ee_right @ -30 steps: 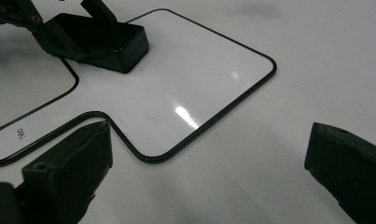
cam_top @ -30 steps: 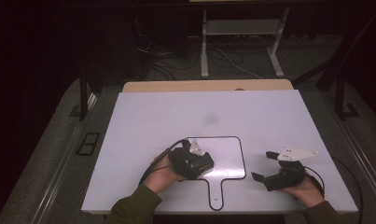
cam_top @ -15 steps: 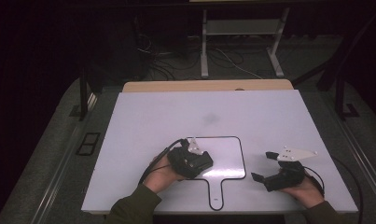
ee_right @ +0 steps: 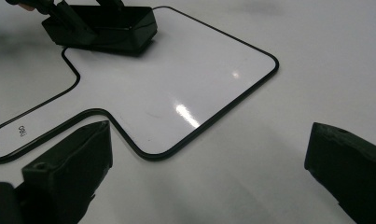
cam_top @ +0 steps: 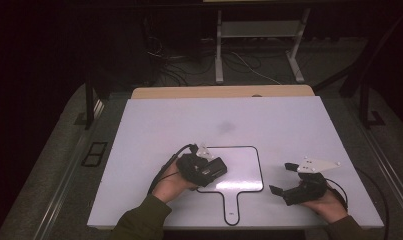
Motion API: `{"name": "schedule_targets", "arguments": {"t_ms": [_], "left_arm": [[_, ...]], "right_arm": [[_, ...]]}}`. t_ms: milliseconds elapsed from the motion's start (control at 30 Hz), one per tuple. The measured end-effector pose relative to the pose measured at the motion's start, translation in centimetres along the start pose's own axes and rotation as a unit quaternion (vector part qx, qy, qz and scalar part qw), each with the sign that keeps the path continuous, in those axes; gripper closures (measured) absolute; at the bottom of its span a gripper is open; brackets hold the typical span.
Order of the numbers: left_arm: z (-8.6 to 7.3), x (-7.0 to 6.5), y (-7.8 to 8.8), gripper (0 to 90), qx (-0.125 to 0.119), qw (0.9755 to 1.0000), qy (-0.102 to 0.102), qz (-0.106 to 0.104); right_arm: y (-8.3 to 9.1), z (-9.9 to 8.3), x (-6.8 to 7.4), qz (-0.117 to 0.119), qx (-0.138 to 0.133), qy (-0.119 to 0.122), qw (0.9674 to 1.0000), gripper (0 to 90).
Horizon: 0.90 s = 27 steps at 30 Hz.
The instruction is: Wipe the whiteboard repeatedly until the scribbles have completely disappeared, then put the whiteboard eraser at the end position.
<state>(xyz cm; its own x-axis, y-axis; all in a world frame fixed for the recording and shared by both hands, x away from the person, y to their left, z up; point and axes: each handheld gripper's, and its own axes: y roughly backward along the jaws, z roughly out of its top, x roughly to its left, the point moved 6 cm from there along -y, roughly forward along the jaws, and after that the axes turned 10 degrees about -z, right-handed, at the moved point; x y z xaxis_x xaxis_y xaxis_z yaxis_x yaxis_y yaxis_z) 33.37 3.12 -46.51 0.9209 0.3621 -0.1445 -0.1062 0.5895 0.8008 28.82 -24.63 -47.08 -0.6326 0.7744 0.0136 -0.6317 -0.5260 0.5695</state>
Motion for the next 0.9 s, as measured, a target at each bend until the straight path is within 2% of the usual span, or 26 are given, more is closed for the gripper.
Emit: {"name": "schedule_targets", "arguments": {"t_ms": [200,433,733,900], "left_arm": [[0.4,0.3,0.3,39.8,-0.009,0.9999,0.000,-0.004],[1.8,1.3,0.5,39.7,-0.034,0.9994,0.001,-0.011],[3.6,3.2,0.8,39.8,-0.059,0.9982,0.002,-0.008],[4.7,4.4,0.7,40.0,-0.064,0.9979,0.004,-0.010]], "right_arm": [[0.0,0.0,0.0,0.001,-0.001,-0.001,1.0000,0.0],[-0.1,0.0,0.0,0.003,0.001,-0.001,1.0000,0.0],[-0.1,0.0,-0.1,0.002,0.001,-0.003,1.0000,0.0],[-0.1,0.0,-0.1,0.002,0.001,-0.003,1.0000,0.0]]}}
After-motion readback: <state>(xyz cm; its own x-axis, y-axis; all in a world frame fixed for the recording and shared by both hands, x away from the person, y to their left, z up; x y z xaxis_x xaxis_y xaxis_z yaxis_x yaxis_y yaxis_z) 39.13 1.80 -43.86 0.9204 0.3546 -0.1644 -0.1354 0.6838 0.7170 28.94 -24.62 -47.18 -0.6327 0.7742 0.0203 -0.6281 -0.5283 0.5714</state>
